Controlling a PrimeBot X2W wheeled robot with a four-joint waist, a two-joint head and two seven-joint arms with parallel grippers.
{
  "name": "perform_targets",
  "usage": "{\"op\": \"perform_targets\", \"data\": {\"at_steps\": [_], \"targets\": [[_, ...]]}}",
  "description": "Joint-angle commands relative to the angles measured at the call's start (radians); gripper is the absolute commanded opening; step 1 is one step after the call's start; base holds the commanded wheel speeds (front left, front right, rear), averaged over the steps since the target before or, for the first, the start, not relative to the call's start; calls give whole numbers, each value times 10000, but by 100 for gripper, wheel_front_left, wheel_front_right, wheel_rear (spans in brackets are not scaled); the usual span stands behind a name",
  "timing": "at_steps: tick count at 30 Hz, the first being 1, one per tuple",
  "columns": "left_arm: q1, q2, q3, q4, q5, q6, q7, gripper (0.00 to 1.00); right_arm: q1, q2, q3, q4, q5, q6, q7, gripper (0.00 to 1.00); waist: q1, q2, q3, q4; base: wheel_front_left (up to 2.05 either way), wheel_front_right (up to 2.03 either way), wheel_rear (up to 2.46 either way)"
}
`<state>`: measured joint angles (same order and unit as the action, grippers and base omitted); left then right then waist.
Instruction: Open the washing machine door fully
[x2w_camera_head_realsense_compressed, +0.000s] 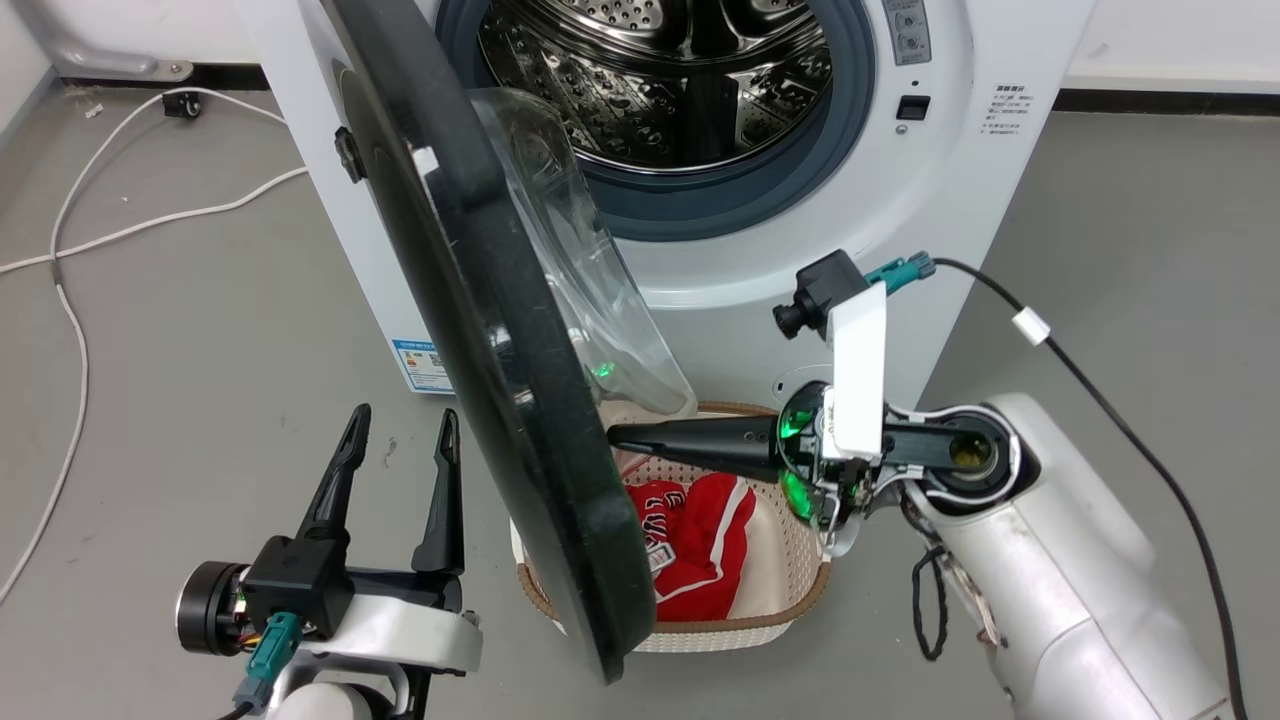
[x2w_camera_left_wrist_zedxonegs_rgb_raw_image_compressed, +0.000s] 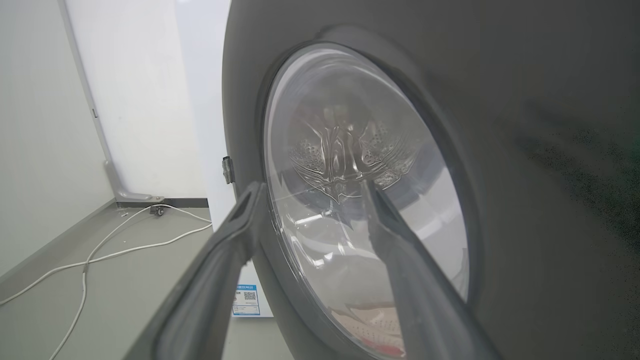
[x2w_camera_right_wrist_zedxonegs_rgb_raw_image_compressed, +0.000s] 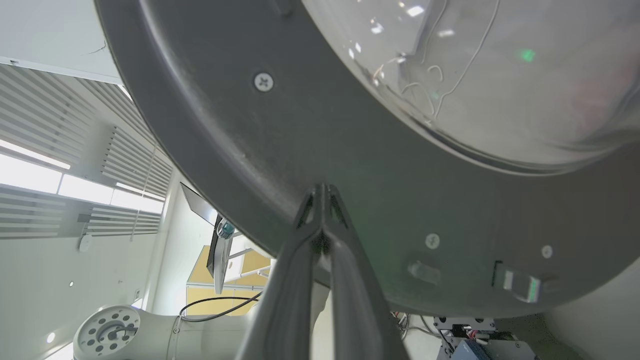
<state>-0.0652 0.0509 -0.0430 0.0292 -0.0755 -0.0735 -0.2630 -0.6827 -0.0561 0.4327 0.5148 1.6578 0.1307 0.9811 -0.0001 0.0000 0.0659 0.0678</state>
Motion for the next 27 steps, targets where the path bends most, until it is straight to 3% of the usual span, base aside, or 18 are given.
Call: {"op": "perform_targets", "data": {"at_steps": [1, 8, 17, 19, 20, 27], "targets": [[116, -10, -12, 18, -84, 39, -24, 100, 254, 95, 142, -171, 230, 0, -110, 0, 1, 0, -7, -11, 0, 0, 0], [180, -10, 9, 50, -147, 72, -24, 100, 818, 62, 33, -921, 61, 0, -2040, 0, 1, 0, -65, -115, 0, 0, 0], [322, -10, 138, 51, -110, 105, -24, 100, 2281, -230, -1497, -1528, -553, 0, -5281, 0, 1, 0, -223, -379, 0, 0, 0], [359, -10, 207, 33, -96, 109, -24, 100, 2642, -384, -1753, -1692, -953, 0, -6075, 49, 1, 0, -233, -463, 0, 0, 0], [384, -10, 238, 32, -87, 104, -24, 100, 2859, -438, -1867, -1771, -1148, 0, -6475, 99, 1, 0, -245, -493, 0, 0, 0], [420, -9, 360, 45, -126, 134, -24, 100, 4134, -788, -2322, -2192, -2824, 0, -8940, 100, 1, 0, -301, -683, 0, 0, 0]]}}
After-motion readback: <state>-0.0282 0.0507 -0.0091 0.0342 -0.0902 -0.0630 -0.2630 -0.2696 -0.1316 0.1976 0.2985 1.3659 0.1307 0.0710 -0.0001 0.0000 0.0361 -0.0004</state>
